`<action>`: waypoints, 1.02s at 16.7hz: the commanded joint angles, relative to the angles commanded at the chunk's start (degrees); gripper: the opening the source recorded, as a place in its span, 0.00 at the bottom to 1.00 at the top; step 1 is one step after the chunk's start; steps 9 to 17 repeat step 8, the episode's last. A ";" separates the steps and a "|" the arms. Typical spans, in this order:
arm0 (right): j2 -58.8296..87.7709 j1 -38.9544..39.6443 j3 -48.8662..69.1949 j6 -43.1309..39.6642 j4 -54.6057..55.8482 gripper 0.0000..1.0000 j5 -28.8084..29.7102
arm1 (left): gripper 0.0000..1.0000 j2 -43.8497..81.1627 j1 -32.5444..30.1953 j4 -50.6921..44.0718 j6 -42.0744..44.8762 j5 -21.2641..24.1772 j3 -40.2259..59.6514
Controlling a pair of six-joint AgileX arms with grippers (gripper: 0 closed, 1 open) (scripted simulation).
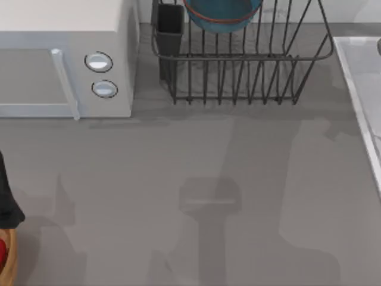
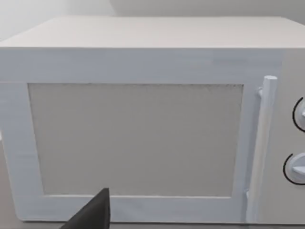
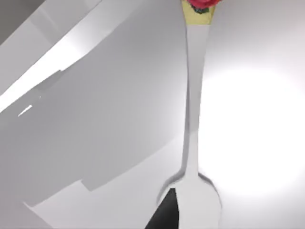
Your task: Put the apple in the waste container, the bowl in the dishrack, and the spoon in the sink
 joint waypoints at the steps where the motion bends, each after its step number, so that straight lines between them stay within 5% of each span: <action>1: 0.00 0.00 0.00 0.00 0.00 0.90 0.00 | 1.00 0.00 0.00 0.00 0.00 0.00 0.00; 3: 0.00 0.00 0.00 0.00 0.00 1.00 0.00 | 1.00 0.00 0.00 0.00 0.00 0.00 0.00; 17: 0.00 0.00 0.00 0.00 0.00 1.00 0.00 | 1.00 0.00 0.00 0.00 0.00 0.00 0.00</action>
